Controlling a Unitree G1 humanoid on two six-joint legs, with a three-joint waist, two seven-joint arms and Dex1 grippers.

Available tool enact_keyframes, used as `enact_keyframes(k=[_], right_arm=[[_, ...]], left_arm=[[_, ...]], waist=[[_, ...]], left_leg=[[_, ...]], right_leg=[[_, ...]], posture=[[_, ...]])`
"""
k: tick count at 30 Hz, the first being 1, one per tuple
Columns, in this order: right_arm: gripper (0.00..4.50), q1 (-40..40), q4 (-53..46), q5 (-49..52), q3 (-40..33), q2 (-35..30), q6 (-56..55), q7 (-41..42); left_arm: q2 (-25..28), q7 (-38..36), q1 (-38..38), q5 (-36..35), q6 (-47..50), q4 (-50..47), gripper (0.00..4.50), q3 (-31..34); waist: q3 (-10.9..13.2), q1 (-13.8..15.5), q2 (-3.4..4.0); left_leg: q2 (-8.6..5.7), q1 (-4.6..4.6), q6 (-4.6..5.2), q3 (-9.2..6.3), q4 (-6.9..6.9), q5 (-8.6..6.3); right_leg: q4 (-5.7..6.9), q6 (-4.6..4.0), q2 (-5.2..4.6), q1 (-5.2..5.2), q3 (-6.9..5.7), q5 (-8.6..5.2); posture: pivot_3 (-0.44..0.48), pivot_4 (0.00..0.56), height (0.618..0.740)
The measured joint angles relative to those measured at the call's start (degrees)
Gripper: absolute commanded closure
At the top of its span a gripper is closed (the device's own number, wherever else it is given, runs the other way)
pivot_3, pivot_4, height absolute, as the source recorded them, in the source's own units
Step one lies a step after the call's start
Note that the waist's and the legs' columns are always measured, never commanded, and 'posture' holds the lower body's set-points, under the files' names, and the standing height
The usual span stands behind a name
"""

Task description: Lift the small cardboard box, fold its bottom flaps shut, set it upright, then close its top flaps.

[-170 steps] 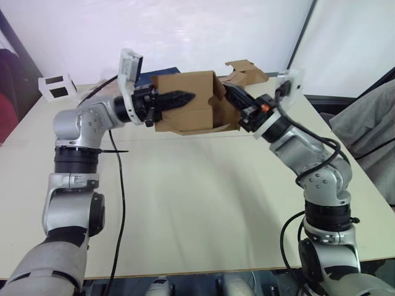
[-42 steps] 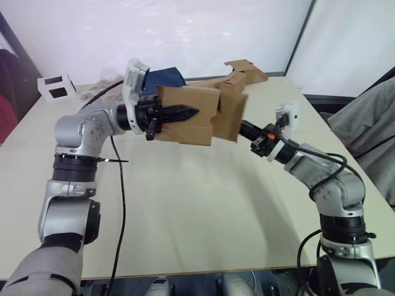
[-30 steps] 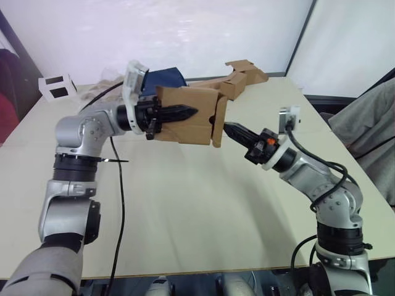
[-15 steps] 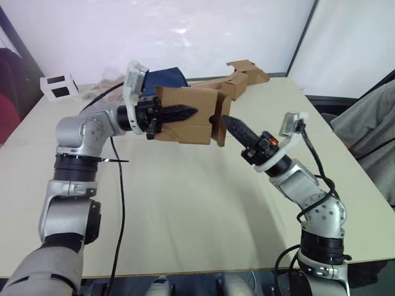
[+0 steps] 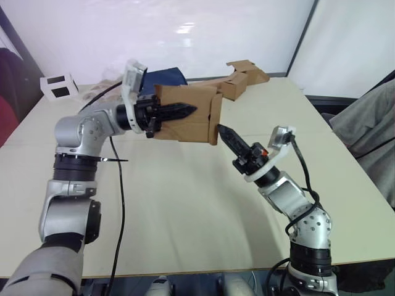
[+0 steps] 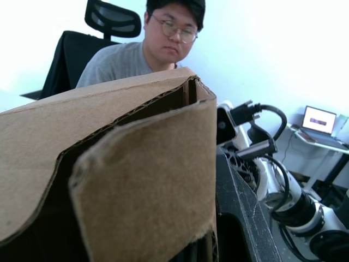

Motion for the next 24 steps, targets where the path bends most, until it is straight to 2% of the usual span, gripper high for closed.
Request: enact_keyframes(k=[24], right_arm=[[3.56, -0.6, 1.8, -4.0, 0.9, -0.3, -3.7, 0.4]], left_arm=[[0.1, 0.0, 0.0, 0.0, 1.1, -0.1, 4.5, 0.1]], waist=[[0.0, 0.0, 0.0]], left_leg=[[0.0, 0.0, 0.0, 0.0, 0.0, 0.0]], right_leg=[[0.0, 0.0, 0.0, 0.0, 0.0, 0.0]], posture=[[0.0, 0.15, 0.74]])
